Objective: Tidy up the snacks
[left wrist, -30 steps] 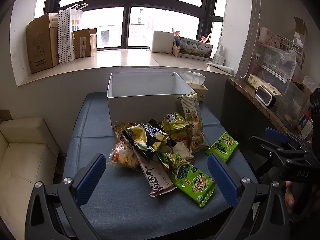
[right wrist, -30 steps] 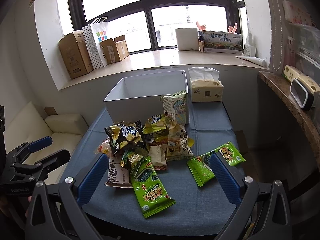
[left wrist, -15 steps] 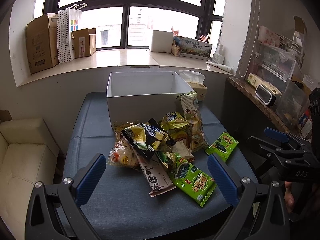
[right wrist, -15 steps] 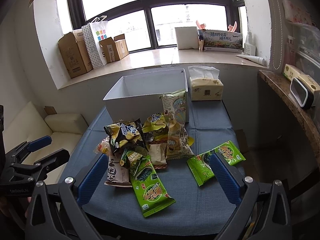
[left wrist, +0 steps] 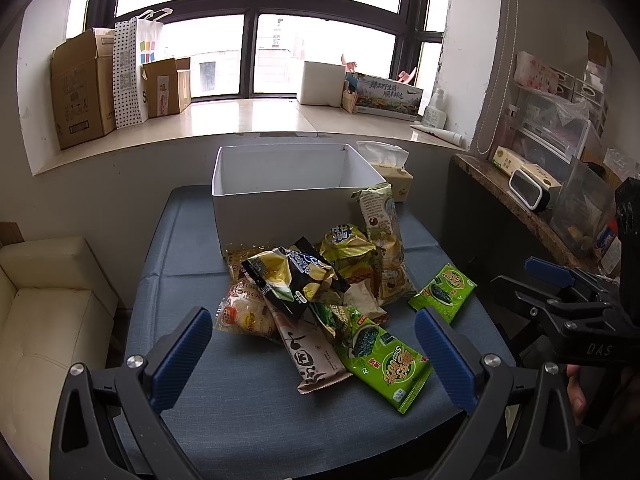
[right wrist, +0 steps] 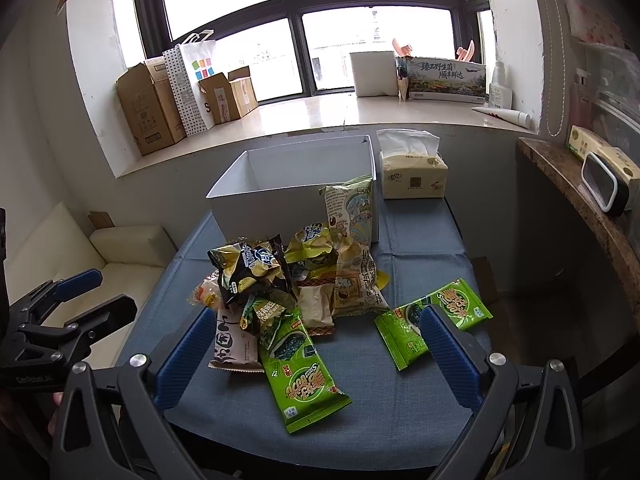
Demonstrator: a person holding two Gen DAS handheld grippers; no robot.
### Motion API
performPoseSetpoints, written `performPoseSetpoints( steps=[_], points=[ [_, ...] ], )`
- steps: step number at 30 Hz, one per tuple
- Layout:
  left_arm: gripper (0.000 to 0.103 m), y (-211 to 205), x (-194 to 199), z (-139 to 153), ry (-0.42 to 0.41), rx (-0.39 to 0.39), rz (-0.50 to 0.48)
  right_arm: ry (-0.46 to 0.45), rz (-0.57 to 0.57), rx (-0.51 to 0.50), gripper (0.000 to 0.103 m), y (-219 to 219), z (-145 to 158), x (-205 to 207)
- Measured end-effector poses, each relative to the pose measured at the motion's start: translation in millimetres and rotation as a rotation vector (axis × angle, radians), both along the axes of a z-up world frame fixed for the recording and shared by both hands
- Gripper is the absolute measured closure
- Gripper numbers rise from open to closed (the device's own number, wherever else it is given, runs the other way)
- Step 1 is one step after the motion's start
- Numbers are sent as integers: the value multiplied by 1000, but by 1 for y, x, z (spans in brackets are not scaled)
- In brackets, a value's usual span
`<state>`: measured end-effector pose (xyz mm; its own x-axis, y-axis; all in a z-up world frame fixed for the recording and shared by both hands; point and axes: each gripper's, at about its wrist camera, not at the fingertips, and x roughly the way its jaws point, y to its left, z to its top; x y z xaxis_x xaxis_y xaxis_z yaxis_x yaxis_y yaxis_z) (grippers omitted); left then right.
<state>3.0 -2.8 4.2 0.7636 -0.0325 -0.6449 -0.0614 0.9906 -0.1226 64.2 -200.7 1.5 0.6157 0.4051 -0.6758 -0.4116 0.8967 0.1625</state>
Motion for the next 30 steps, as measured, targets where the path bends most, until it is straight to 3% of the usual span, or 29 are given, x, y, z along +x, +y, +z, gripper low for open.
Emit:
performPoseSetpoints(
  steps=[30],
  points=[
    [0, 0, 0, -2, -2, -3, 0, 36, 21, 10, 0, -1, -16, 16]
  ],
)
